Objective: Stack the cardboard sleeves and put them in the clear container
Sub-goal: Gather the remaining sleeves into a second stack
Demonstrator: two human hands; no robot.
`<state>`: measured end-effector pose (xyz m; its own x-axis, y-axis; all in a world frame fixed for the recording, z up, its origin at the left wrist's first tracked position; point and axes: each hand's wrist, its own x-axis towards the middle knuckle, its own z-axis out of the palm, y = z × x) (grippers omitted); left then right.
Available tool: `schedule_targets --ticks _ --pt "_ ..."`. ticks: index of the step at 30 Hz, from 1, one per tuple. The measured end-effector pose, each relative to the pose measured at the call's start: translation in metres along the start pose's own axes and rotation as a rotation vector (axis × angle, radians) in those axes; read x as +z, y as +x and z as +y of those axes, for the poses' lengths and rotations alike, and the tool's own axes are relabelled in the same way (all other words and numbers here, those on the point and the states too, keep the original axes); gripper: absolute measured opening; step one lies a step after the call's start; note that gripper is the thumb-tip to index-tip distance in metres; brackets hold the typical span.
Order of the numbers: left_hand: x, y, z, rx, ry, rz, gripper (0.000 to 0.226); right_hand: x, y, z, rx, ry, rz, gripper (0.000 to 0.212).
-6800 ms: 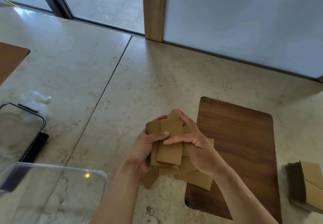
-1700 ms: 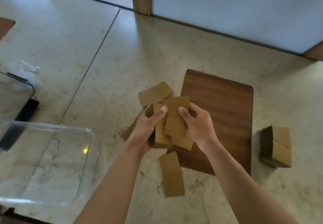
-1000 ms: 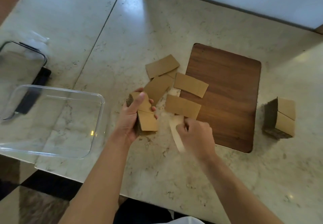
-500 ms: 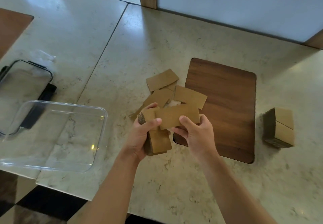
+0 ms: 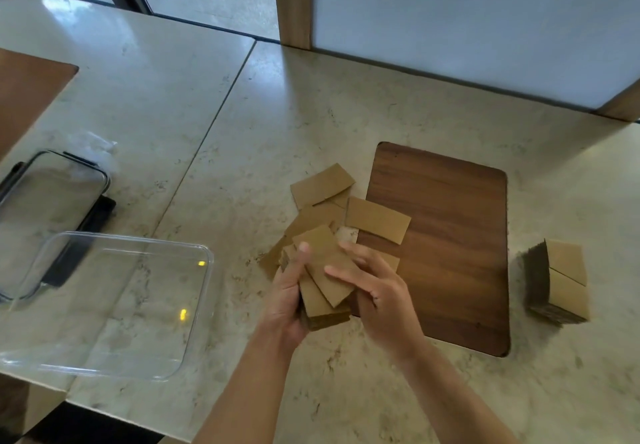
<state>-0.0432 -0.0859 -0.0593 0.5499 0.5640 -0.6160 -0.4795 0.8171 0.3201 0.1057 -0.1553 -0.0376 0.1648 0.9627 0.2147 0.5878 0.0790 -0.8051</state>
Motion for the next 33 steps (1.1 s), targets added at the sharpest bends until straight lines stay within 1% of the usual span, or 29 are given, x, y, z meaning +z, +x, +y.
schedule_targets --ticks 1,3,5,8,10,12,13,14,15,17,18,19,21,22,23,24,25,26,27,28,30,31,32,33 --pt "0.001 0.002 0.001 0.035 0.051 0.023 0.071 -0.002 0.001 0.001 -0.011 -0.016 0.017 0.053" --pt "-0.001 0.006 0.002 0.114 0.135 0.093 0.049 -0.005 0.005 0.004 0.049 -0.013 0.067 0.055" --pt "-0.001 0.008 0.003 0.166 0.144 0.129 0.049 -0.008 0.009 0.008 0.095 0.009 0.078 0.056" --pt "0.004 0.009 0.007 0.242 0.111 0.117 0.055 -0.009 0.010 0.010 0.135 0.082 0.027 0.062" --pt "0.007 0.010 0.010 0.273 0.124 0.100 0.054 -0.008 0.010 0.010 0.233 0.240 -0.008 0.070" --pt "0.011 0.011 0.014 0.273 0.160 0.095 0.052 -0.010 0.009 0.009 0.381 0.529 -0.023 0.074" --pt "0.012 0.011 0.015 0.268 0.183 0.094 0.052 -0.012 0.009 0.010 0.467 0.667 -0.032 0.068" --pt "0.013 0.011 0.016 0.266 0.208 0.099 0.052 -0.015 0.010 0.010 0.548 0.754 -0.047 0.060" --pt "0.014 0.012 0.018 0.264 0.231 0.107 0.051 -0.018 0.013 0.010 0.603 0.788 -0.067 0.052" --pt "0.015 0.012 0.019 0.254 0.281 0.115 0.053 -0.024 0.019 0.010 0.601 0.763 -0.095 0.039" --pt "0.015 0.012 0.019 0.248 0.305 0.117 0.056 -0.025 0.023 0.012 0.584 0.756 -0.085 0.043" --pt "0.016 0.012 0.018 0.243 0.321 0.116 0.059 -0.027 0.026 0.013 0.593 0.775 -0.039 0.053" --pt "0.019 0.013 0.016 0.228 0.331 0.102 0.064 -0.029 0.037 0.016 0.681 0.875 0.154 0.069" --pt "0.020 0.012 0.016 0.212 0.324 0.068 0.065 -0.031 0.043 0.019 0.730 0.924 0.262 0.070" --pt "0.021 0.012 0.018 0.188 0.309 0.024 0.064 -0.034 0.050 0.021 0.768 0.956 0.342 0.065" --pt "0.021 0.011 0.021 0.158 0.280 -0.012 0.062 -0.037 0.056 0.023 0.783 0.966 0.375 0.057" --pt "0.019 0.009 0.027 0.119 0.243 -0.032 0.060 -0.041 0.061 0.025 0.783 0.948 0.361 0.047" --pt "0.018 0.007 0.033 0.072 0.207 -0.040 0.059 -0.045 0.066 0.027 0.760 0.909 0.303 0.038" --pt "0.017 0.005 0.039 0.028 0.207 -0.037 0.060 -0.049 0.069 0.027 0.714 0.847 0.199 0.031" --pt "0.017 0.004 0.044 -0.005 0.264 -0.024 0.064 -0.051 0.072 0.027 0.645 0.760 0.067 0.025" --pt "0.017 0.005 0.046 -0.023 0.446 -0.013 0.070 -0.048 0.076 0.023 0.492 0.555 -0.220 0.020" --pt "0.018 0.004 0.042 -0.019 0.509 -0.029 0.072 -0.041 0.076 0.018 0.441 0.455 -0.324 0.019" --pt "0.019 0.005 0.038 -0.008 0.522 -0.038 0.072 -0.030 0.077 0.014 0.412 0.360 -0.359 0.016" --pt "0.019 0.005 0.033 0.000 0.486 -0.032 0.069 -0.018 0.075 0.009 0.393 0.291 -0.321 0.010"
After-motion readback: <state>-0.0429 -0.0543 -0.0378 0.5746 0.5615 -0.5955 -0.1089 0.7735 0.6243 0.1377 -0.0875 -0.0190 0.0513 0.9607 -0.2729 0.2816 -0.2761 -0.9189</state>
